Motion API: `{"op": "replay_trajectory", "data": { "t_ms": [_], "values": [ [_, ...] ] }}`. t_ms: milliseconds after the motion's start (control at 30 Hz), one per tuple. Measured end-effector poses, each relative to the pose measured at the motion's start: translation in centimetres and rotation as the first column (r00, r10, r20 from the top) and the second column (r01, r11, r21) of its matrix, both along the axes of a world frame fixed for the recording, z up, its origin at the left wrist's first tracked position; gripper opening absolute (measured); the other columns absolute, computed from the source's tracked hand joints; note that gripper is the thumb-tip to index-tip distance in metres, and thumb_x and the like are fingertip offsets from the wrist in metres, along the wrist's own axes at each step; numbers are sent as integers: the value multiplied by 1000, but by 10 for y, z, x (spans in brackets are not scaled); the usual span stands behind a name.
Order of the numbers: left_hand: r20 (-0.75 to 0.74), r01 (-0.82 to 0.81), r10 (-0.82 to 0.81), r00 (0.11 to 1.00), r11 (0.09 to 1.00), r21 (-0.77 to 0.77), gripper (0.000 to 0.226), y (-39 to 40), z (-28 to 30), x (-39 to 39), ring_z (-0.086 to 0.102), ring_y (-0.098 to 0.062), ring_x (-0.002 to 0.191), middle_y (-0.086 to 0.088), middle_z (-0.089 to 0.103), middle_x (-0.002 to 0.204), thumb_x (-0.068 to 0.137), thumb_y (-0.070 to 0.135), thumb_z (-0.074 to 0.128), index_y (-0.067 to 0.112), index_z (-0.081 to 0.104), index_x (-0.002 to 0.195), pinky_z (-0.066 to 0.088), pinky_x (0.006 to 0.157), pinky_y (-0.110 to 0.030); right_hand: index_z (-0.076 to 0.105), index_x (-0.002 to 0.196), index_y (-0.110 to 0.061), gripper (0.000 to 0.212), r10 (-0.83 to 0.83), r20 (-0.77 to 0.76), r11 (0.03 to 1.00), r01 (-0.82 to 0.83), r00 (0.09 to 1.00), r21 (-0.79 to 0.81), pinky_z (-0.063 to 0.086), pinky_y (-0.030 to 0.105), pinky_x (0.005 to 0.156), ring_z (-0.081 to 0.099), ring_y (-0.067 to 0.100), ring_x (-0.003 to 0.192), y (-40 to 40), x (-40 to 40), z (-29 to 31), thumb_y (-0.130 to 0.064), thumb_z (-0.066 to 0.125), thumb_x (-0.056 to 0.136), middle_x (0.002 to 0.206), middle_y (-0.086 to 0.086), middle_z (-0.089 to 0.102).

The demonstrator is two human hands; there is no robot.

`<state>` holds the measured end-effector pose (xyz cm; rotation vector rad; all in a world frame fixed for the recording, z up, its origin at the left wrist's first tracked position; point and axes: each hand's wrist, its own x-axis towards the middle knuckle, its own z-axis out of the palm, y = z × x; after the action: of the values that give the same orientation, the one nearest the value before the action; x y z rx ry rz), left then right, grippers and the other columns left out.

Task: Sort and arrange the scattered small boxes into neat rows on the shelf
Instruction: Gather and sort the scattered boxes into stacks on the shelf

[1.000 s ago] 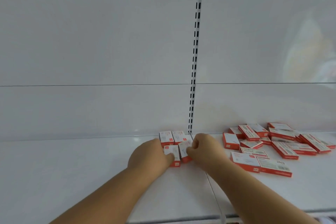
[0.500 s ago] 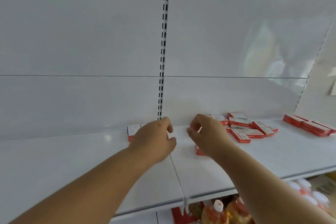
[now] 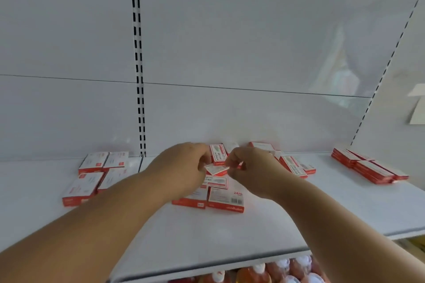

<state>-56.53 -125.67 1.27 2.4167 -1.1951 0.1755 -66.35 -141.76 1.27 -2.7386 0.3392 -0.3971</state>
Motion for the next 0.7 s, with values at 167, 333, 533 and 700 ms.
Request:
{"op": "replay_trajectory", "data": {
  "t_ms": [167,333,533,700],
  "values": [
    [-6,-93,94,996,992,83,19,-25,-2,-4,58,-10,93,13,63,106,89,23,63,32,63,106,48,76,-26,65,115,-22,28,100,-212,991,-117,972,-71,55,32,80,63,17,94,-13,15,-10,-35,59,92,110,-5,66],
    [-101,-115,133,986,979,168,25,-35,-8,-2,61,-7,95,14,65,107,84,27,70,32,65,108,52,85,-28,66,112,-17,27,137,-236,980,-167,962,-109,54,33,73,64,21,91,-14,24,-12,-34,60,91,104,2,68],
    [-126,-118,127,984,990,75,18,-34,-11,1,63,-8,89,14,65,100,85,31,68,33,67,103,53,79,-28,50,112,-25,33,135,-49,983,-128,990,128,50,27,66,61,15,85,-18,26,-17,-22,67,85,97,-6,62],
    [-108,-272,253,961,932,-240,12,-26,-14,9,58,-1,77,17,62,87,90,45,64,35,62,96,40,58,-18,55,101,-26,16,-20,234,963,-45,972,267,50,23,71,60,9,85,-24,44,-7,-25,64,88,95,-11,63]
  ]
}}
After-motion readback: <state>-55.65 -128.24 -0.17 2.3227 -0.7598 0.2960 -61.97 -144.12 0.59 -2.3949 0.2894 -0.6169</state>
